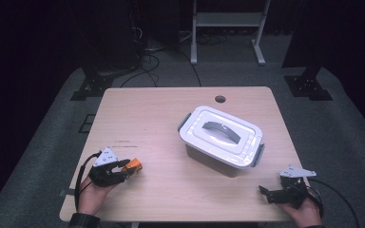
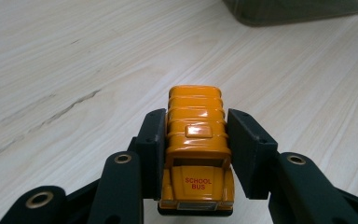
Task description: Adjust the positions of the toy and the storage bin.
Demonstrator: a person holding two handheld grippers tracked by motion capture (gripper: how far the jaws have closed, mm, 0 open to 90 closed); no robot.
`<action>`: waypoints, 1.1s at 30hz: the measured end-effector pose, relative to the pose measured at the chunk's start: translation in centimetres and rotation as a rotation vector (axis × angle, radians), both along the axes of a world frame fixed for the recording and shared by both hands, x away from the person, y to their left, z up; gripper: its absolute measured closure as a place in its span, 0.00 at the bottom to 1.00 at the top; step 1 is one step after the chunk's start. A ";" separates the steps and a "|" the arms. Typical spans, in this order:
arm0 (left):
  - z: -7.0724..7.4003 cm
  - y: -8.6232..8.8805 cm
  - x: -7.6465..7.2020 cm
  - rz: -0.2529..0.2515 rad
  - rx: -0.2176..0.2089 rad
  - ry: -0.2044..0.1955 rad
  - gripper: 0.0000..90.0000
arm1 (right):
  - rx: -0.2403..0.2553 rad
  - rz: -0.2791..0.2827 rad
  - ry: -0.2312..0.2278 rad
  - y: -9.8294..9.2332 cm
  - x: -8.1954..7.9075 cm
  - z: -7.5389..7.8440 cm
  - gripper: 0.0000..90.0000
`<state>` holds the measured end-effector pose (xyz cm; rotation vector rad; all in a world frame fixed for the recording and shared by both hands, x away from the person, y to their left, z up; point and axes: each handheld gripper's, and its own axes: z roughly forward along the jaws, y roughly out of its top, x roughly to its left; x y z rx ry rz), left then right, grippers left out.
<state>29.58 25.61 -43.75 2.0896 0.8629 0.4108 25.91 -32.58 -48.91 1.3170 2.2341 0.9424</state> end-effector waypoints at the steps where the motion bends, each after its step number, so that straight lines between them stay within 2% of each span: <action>1: 0.0 0.2 -0.1 0.004 0.002 -0.001 0.65 | 0.000 0.000 0.000 0.0 0.0 0.0 0.00; 7: -0.3 1.9 -0.8 0.042 0.017 0.007 0.65 | 0.000 0.000 0.000 0.0 0.0 0.0 0.00; 11: -0.5 2.5 -1.0 0.052 0.017 0.013 0.65 | 0.000 0.000 0.000 0.0 0.0 0.0 0.00; 16: -1.2 3.2 -1.1 0.069 0.029 0.046 0.65 | 0.000 0.000 0.000 0.0 0.0 0.0 0.00; 22: -1.8 3.5 -0.9 0.079 0.047 0.080 0.65 | 0.000 0.000 0.000 0.0 0.0 0.0 0.00; 28: -2.0 3.4 -0.9 0.077 0.059 0.085 0.65 | 0.000 0.000 0.000 0.0 0.0 0.0 0.00; 30: -2.0 3.4 -0.9 0.079 0.054 0.083 0.63 | 0.000 0.000 0.000 0.0 0.0 0.0 0.00; 31: -1.9 3.4 -0.9 0.088 0.035 0.079 0.57 | 0.000 0.000 0.000 0.0 0.0 0.0 0.00; 33: -1.8 3.4 -0.9 0.092 0.028 0.075 0.52 | 0.000 0.000 0.000 0.0 0.0 0.0 0.00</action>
